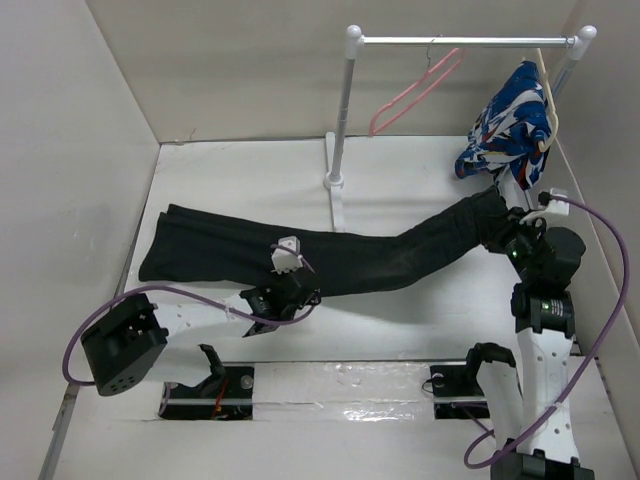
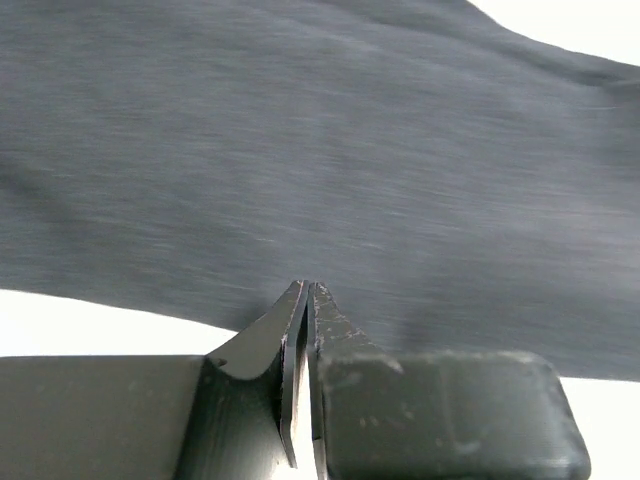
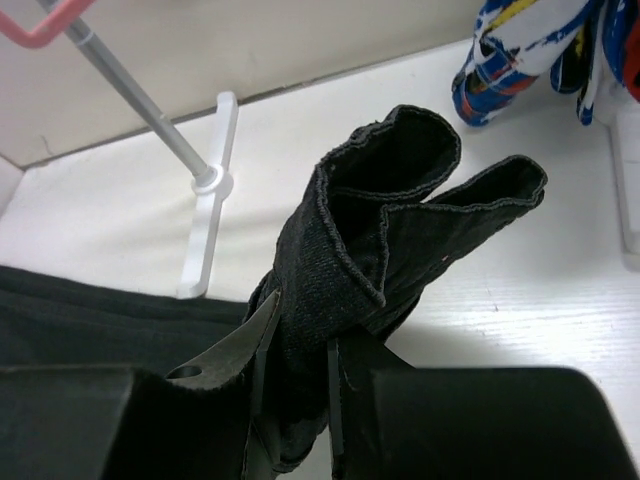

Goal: Place the trousers on the hanger
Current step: Fold the trousers at the center of the board.

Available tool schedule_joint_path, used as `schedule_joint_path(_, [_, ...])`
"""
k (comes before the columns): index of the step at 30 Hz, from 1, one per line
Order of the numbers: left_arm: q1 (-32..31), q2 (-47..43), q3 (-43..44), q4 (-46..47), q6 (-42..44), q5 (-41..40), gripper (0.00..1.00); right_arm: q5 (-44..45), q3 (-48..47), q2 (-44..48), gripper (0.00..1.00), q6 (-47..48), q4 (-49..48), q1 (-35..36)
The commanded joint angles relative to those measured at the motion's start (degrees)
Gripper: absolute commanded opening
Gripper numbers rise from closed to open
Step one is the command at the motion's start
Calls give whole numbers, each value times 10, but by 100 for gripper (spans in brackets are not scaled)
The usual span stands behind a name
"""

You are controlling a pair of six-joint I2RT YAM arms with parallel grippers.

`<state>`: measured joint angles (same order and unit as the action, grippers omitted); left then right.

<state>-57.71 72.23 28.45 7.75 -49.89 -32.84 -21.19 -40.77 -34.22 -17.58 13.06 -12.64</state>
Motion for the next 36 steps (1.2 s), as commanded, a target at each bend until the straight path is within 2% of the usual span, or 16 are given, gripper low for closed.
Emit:
schedule_joint_path(1, [-26, -24, 10, 60, -14, -1, 0, -17, -43, 20, 0, 22, 21, 6])
schedule_joint_path(5, [-38, 8, 24, 95, -20, 22, 0, -49, -90, 7, 0, 26, 39, 6])
schedule_joint_path(8, [-44, 51, 28, 154, -20, 53, 0, -55, -126, -6, 0, 28, 50, 17])
schedule_joint_path(13, [-51, 149, 96, 119, -28, 37, 0, -80, -173, -18, 0, 12, 47, 28])
schedule_joint_path(18, [-72, 196, 120, 179, -13, 77, 0, -85, -252, -45, 0, 17, 69, 33])
schedule_joint_path(22, [-94, 267, 179, 198, -10, 101, 0, -90, -271, -56, 0, 2, 63, 74])
schedule_joint_path(26, [-108, 348, 261, 218, 3, 146, 0, -54, -266, -66, 0, -15, 37, 162])
schedule_joint_path(27, [-114, 369, 291, 218, 5, 153, 0, -37, -266, -80, 0, -16, 36, 206])
schedule_joint_path(29, [-122, 377, 310, 211, 13, 156, 0, -8, -266, -92, 0, -14, 29, 251])
schedule_joint_path(30, [-127, 366, 311, 206, 17, 154, 0, 38, -269, -99, 0, -11, 29, 298])
schedule_joint_path(32, [-127, 340, 294, 200, 23, 136, 0, 94, -275, -119, 0, -1, 29, 347])
schedule_joint_path(33, [-122, 322, 260, 199, 24, 128, 0, 130, -277, -125, 0, 2, 24, 371])
schedule_joint_path(34, [-115, 278, 241, 199, 25, 118, 12, 144, -280, -143, 0, 4, 21, 414])
schedule_joint_path(36, [-95, 197, 179, 195, 32, 111, 27, 198, -287, -160, 0, 7, 8, 472])
